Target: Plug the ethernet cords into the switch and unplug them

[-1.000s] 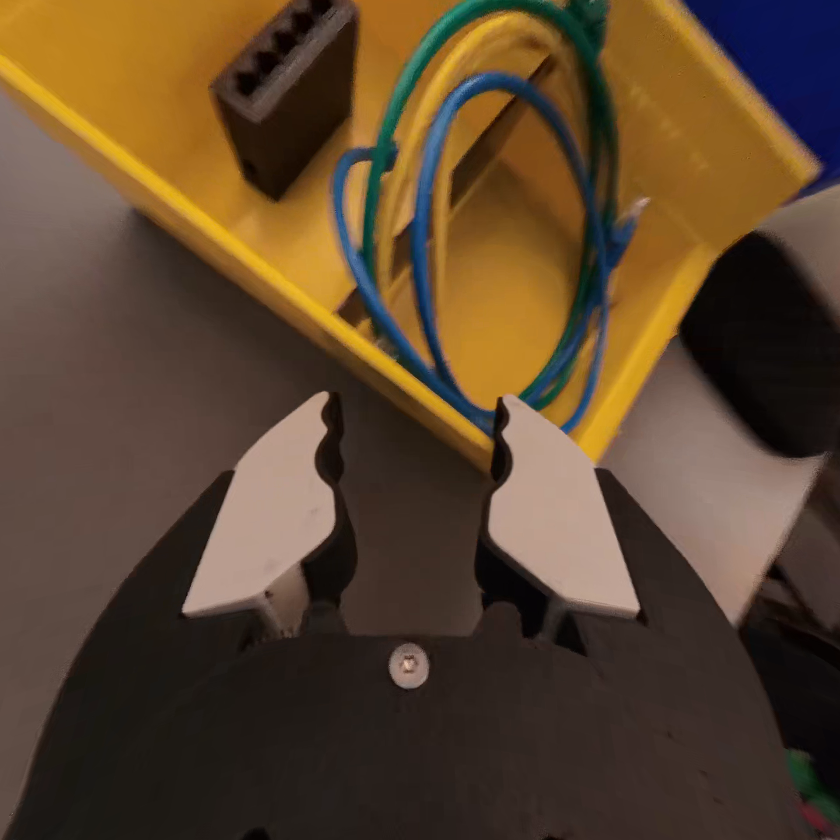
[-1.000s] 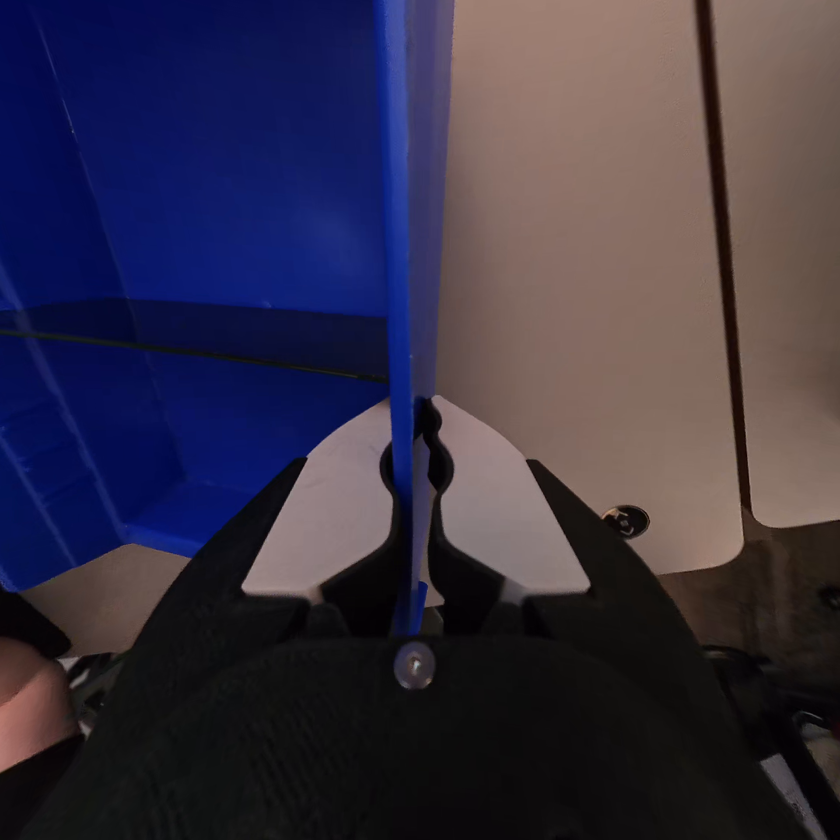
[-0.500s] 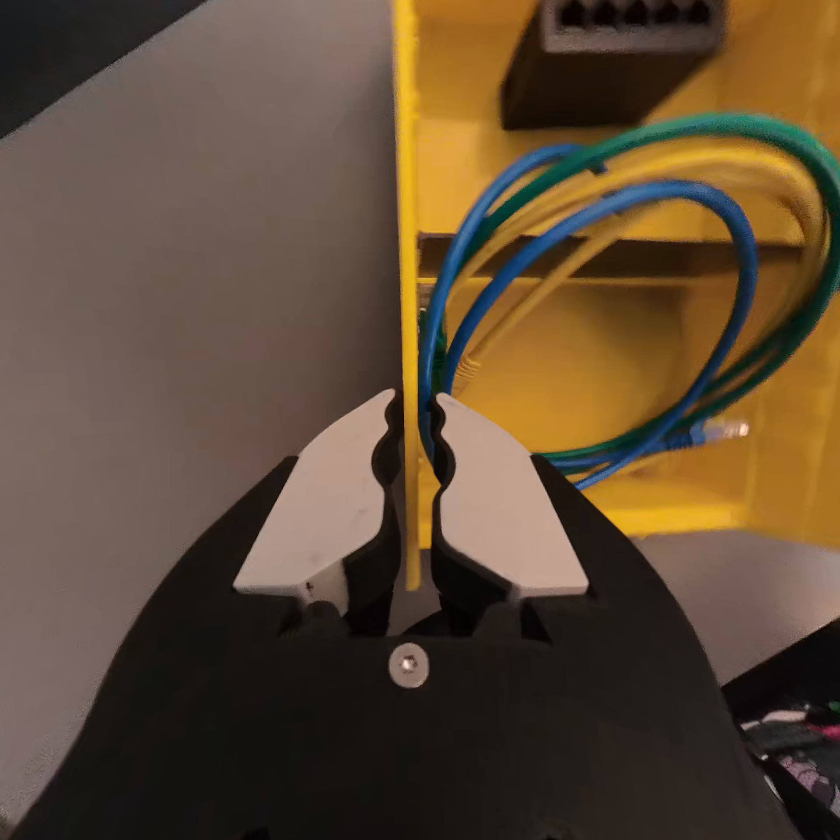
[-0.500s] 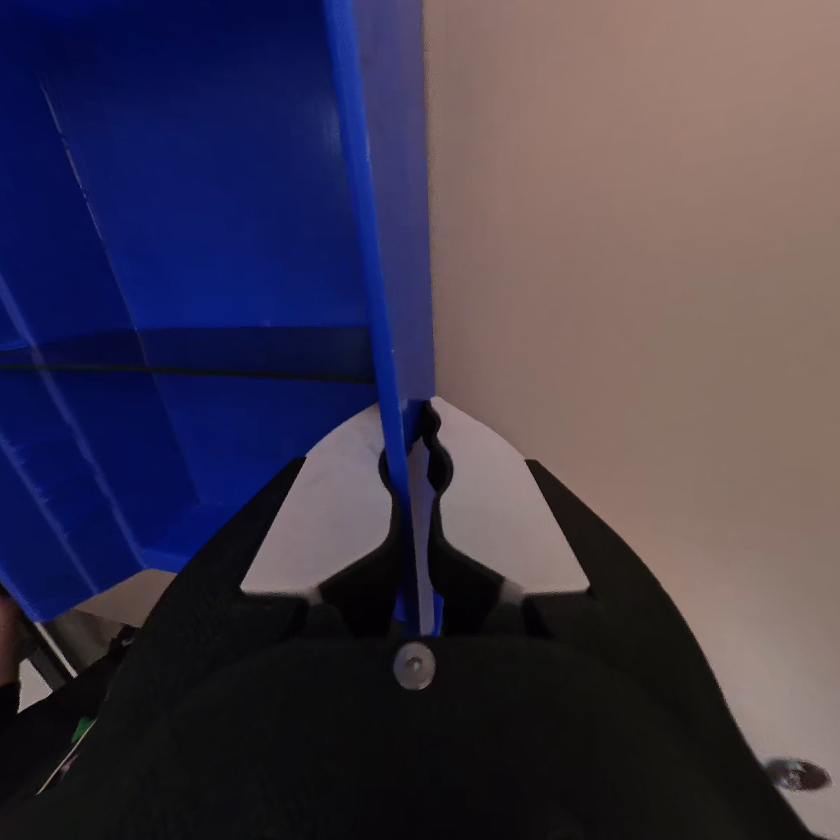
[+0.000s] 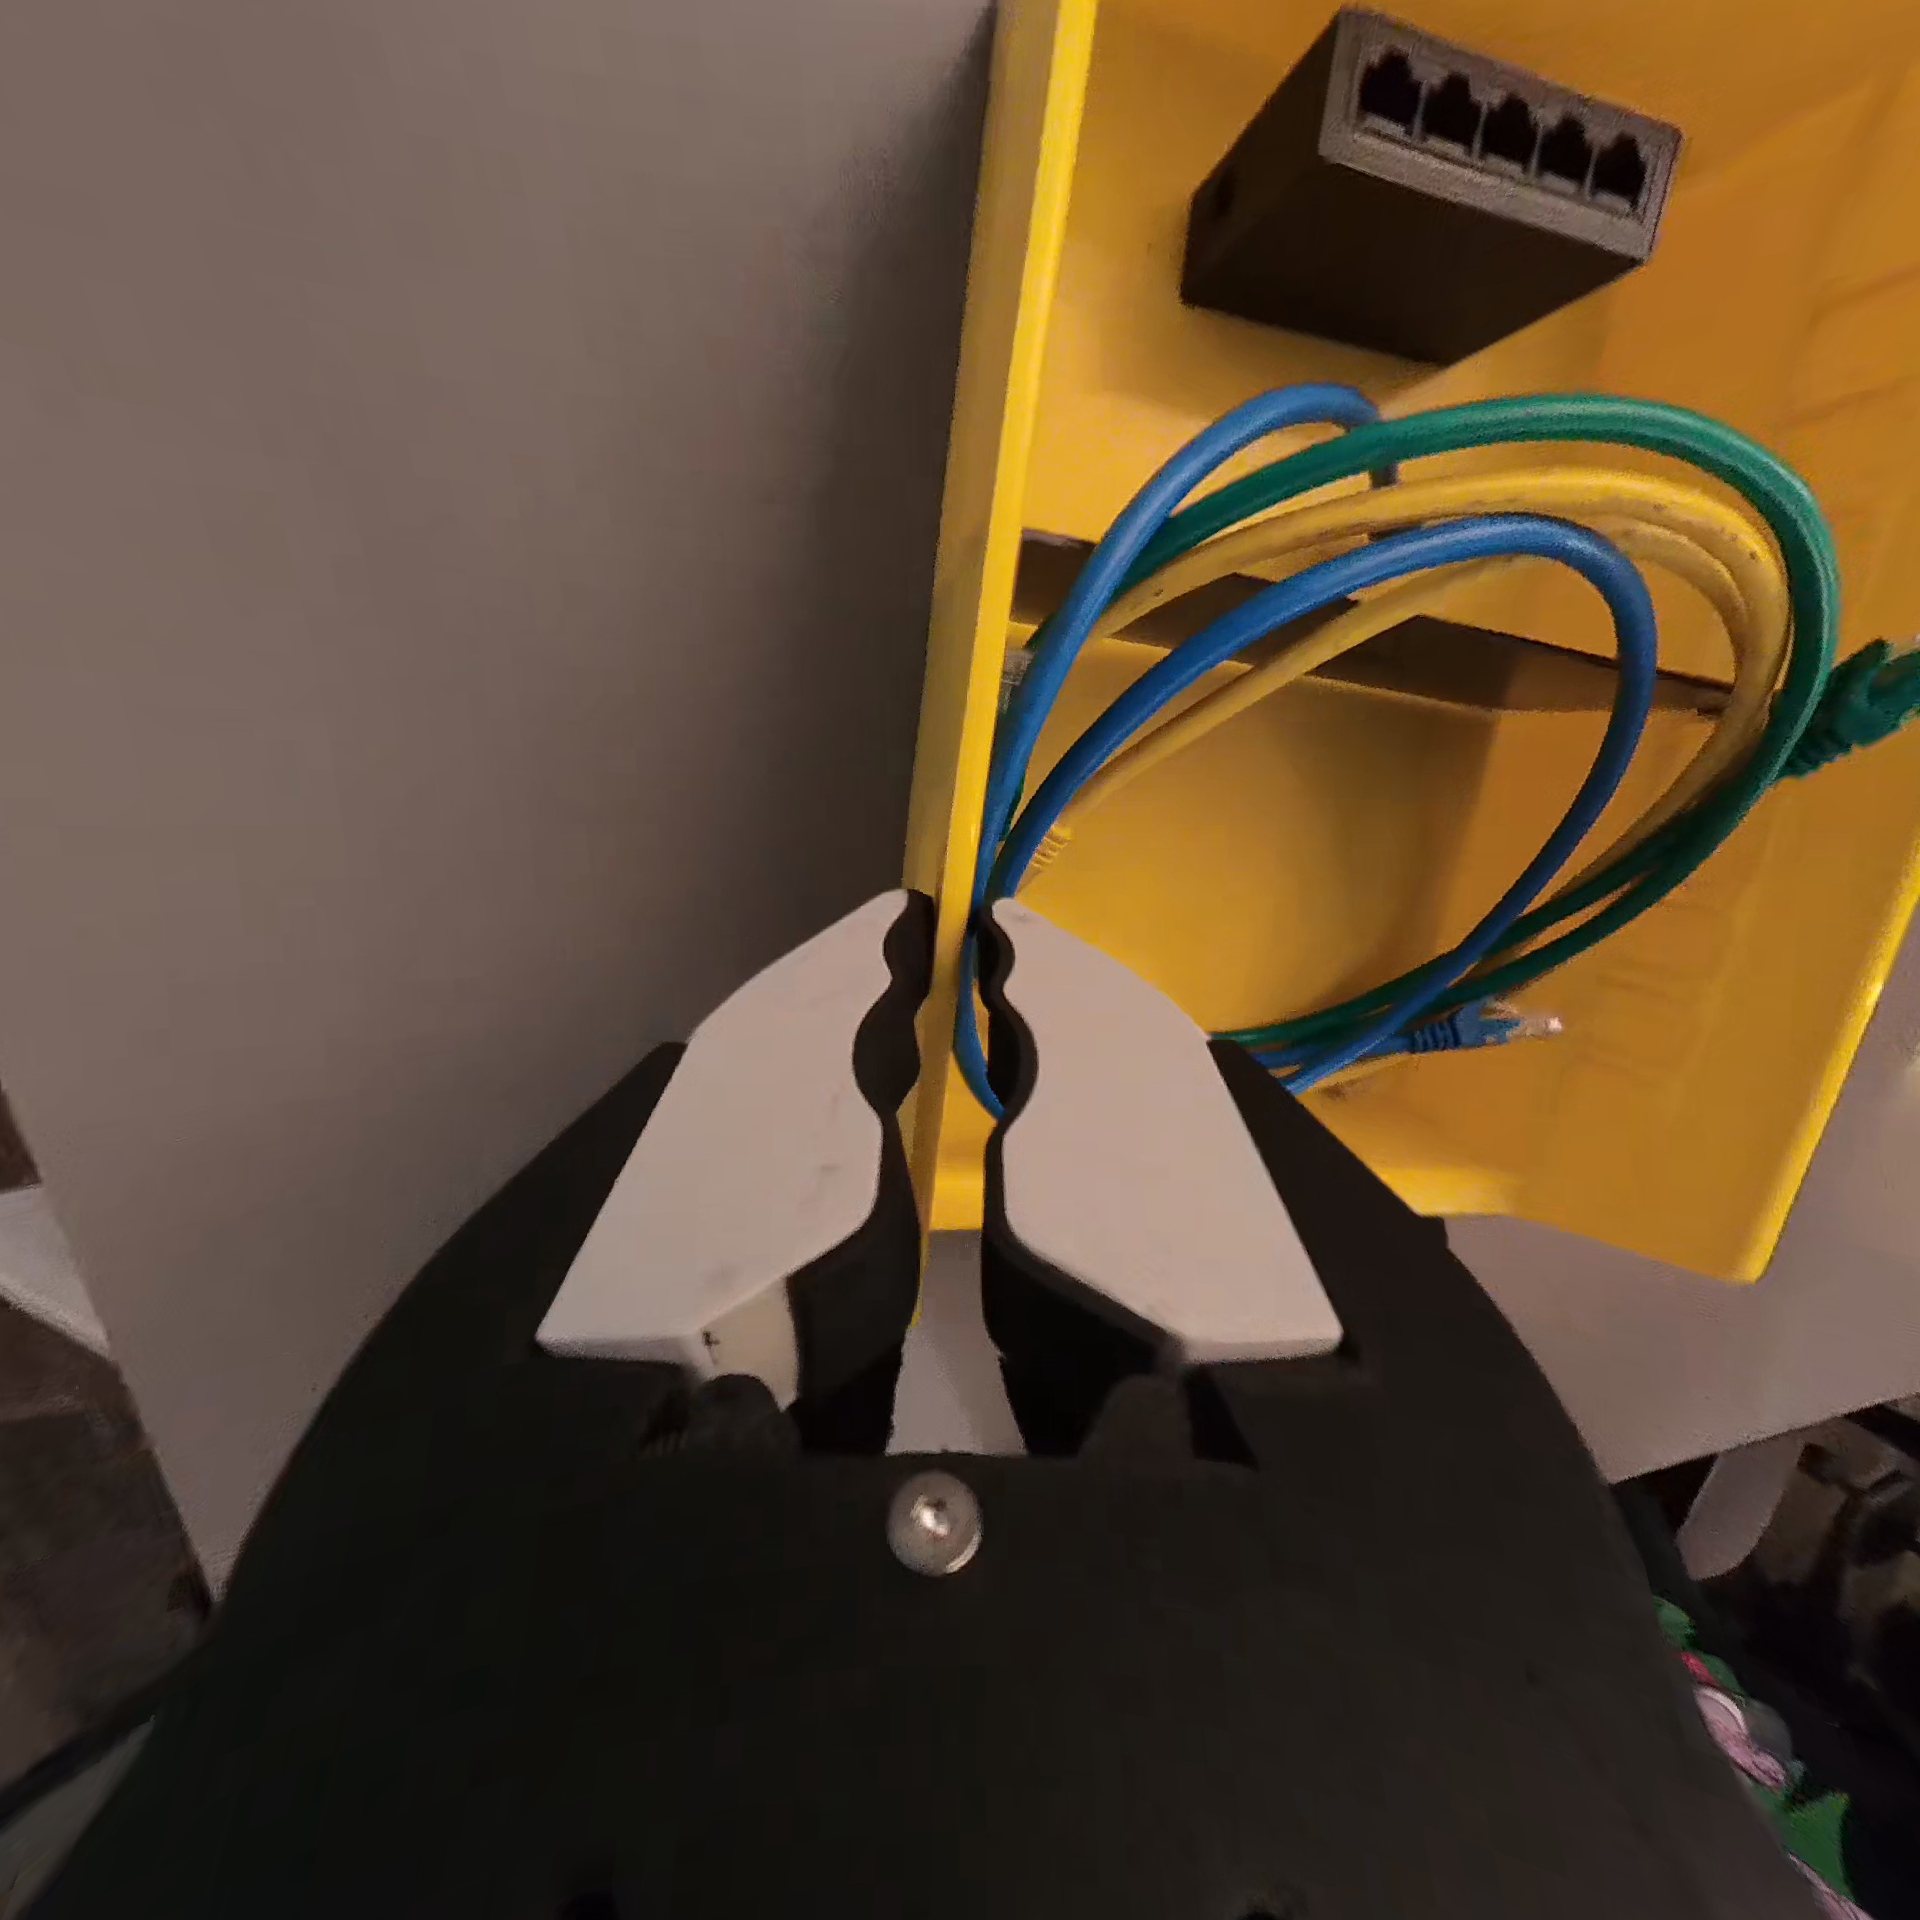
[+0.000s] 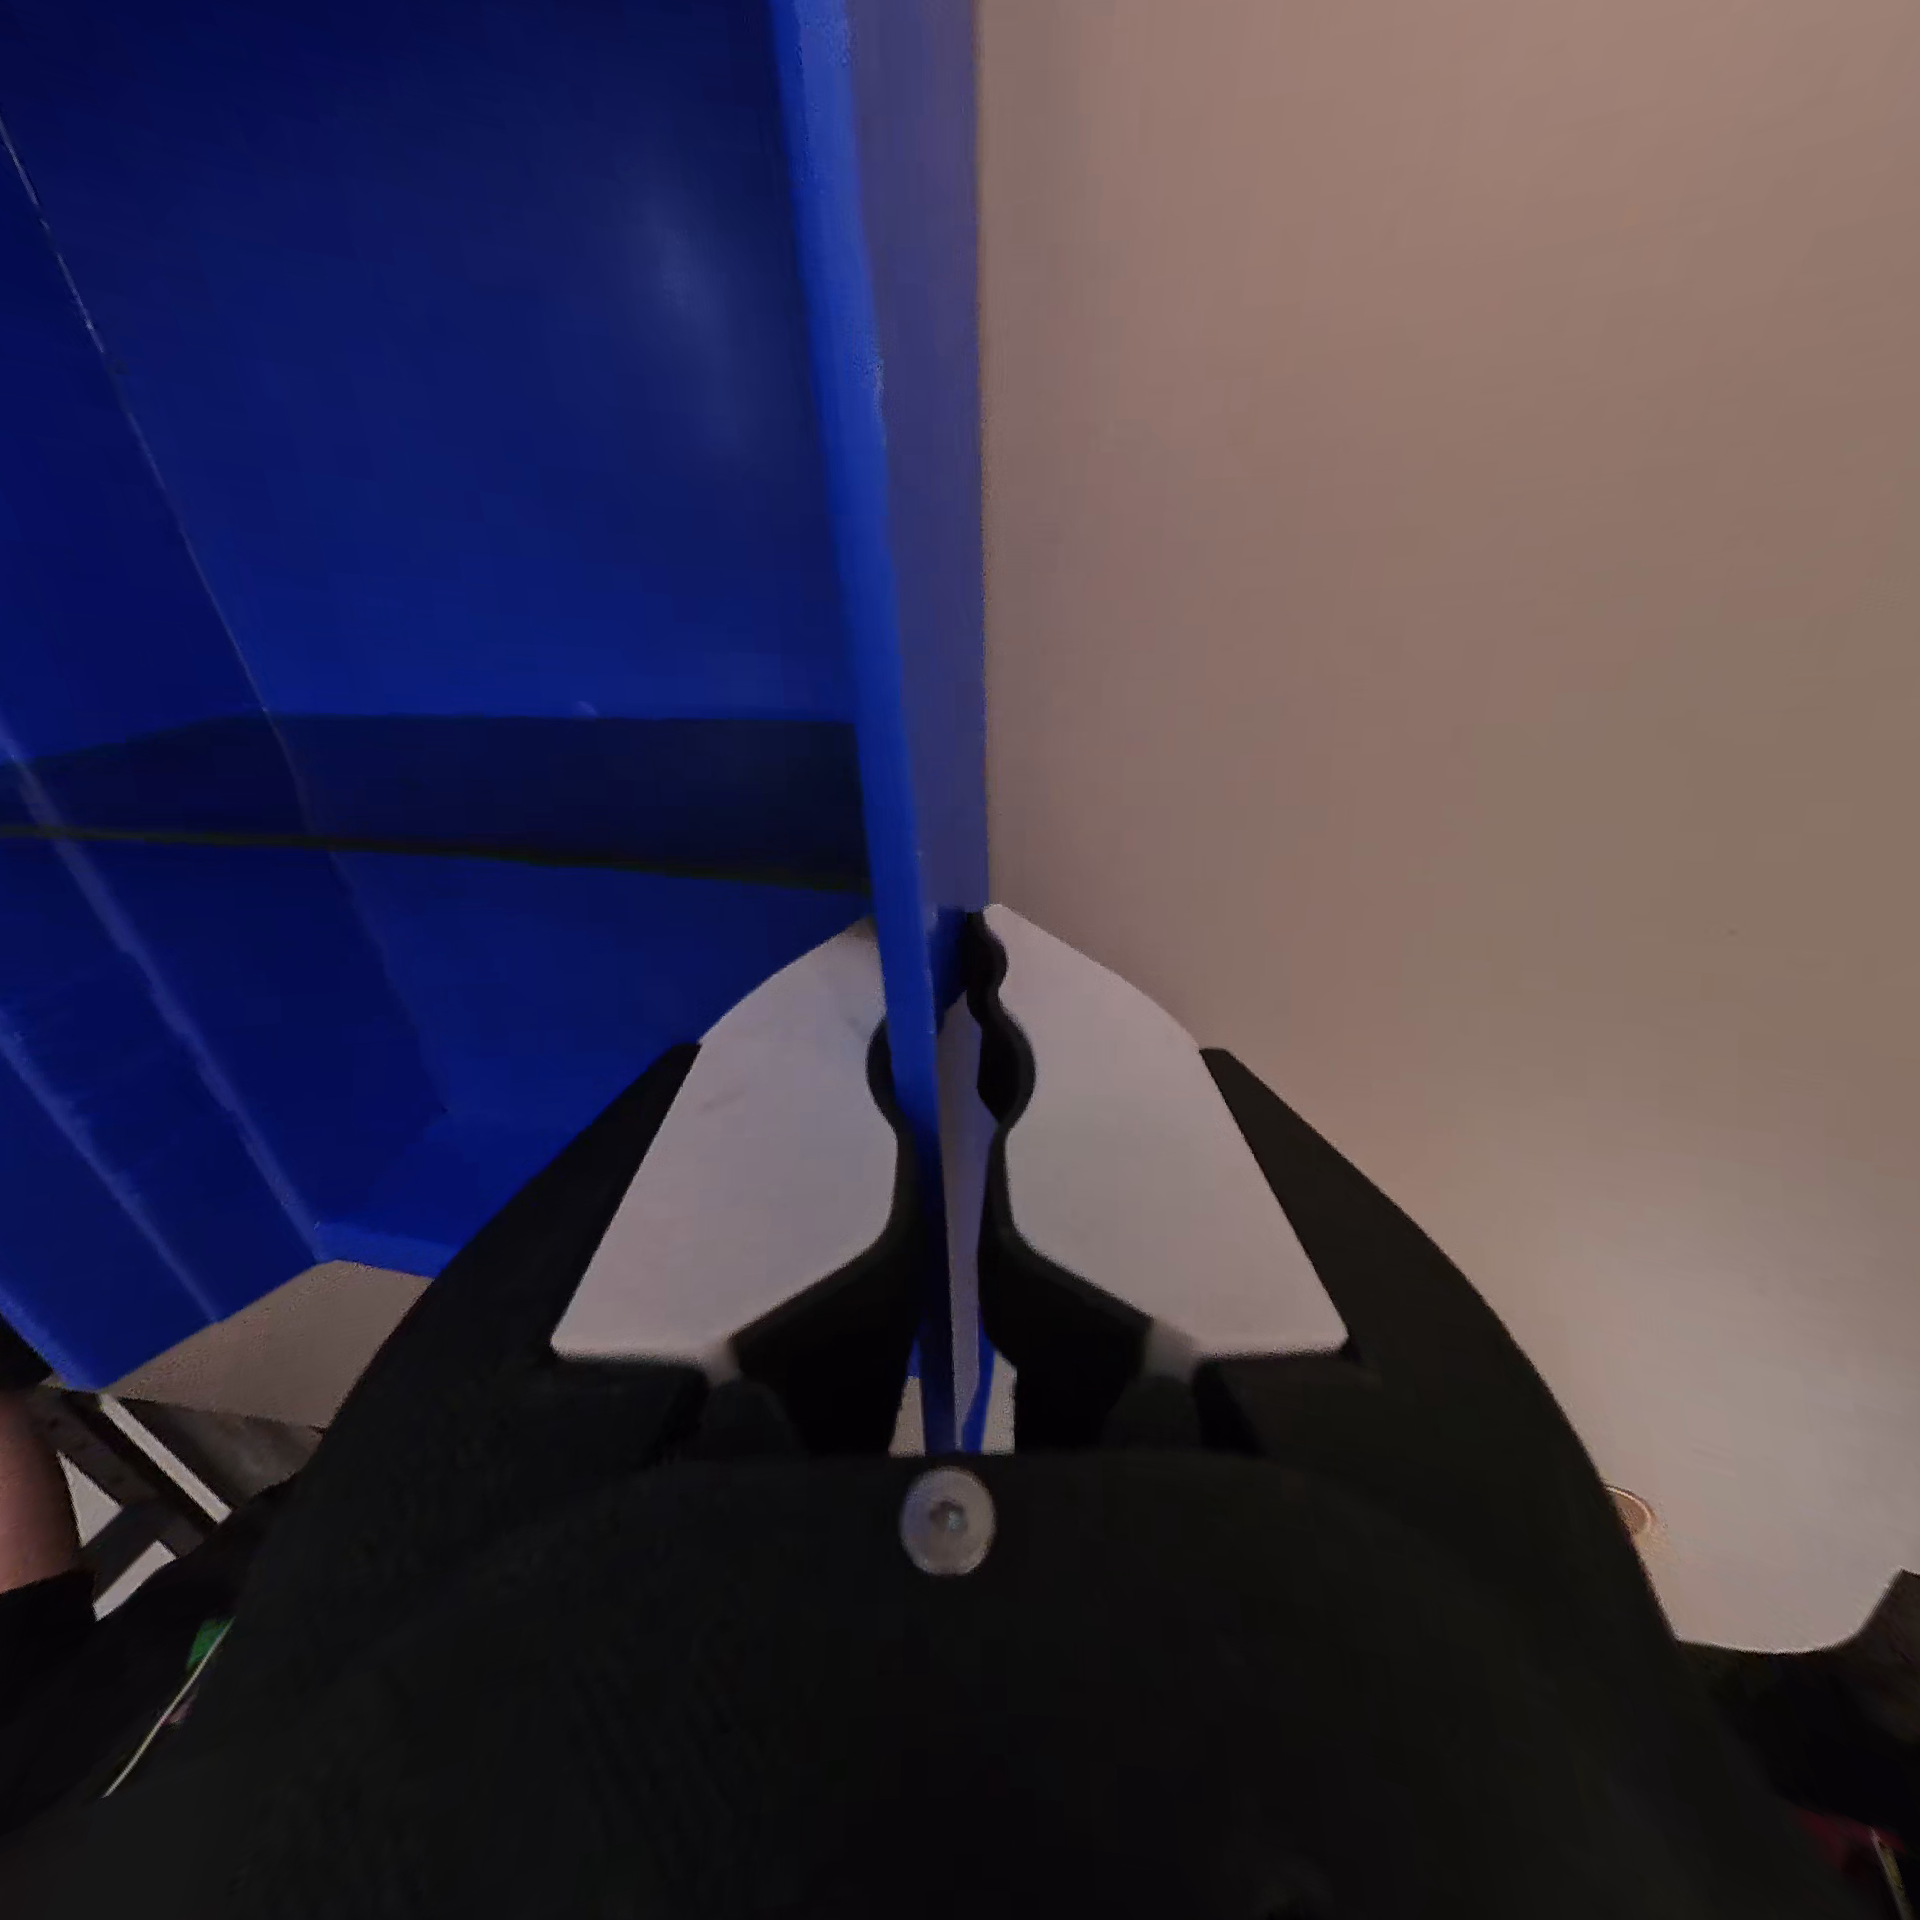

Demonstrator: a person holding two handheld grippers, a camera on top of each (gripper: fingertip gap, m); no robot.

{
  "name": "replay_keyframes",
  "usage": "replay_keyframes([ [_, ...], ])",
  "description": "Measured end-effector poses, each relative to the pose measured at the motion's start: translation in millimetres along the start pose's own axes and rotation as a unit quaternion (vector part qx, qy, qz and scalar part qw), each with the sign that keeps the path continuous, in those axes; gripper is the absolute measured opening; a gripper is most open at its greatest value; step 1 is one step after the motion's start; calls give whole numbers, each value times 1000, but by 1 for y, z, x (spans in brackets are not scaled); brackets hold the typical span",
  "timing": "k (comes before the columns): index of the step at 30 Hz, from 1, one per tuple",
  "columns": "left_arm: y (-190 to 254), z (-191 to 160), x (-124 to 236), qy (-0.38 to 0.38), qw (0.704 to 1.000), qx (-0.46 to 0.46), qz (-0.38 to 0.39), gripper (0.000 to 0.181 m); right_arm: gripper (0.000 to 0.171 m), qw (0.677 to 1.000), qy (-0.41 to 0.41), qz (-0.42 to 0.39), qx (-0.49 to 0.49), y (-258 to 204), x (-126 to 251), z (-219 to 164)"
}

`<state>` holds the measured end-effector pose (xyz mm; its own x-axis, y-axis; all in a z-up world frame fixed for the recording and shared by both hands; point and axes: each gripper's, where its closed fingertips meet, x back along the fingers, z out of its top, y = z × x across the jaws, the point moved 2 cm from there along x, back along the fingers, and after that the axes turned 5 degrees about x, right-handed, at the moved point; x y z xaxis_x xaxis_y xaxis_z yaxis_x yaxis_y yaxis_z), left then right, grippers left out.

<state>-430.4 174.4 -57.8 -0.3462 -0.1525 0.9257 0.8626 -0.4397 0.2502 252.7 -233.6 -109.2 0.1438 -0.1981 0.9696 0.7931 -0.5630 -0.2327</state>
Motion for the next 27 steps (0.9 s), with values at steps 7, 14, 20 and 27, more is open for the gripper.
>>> replay_keyframes([
  [7,-2,-13,4,-21,999,22,26,7,7,999,-10,-4,36,3,0,0],
  [14,20,-6,-4,-29,999,13,13,7,8,996,-31,-24,79,6,1,3],
  [20,21,-6,-5,-22,999,34,-17,7,8,994,-38,-52,92,10,1,10],
  [27,21,-11,-3,-33,999,26,-2,7,7,997,-1,-24,72,9,1,9],
])
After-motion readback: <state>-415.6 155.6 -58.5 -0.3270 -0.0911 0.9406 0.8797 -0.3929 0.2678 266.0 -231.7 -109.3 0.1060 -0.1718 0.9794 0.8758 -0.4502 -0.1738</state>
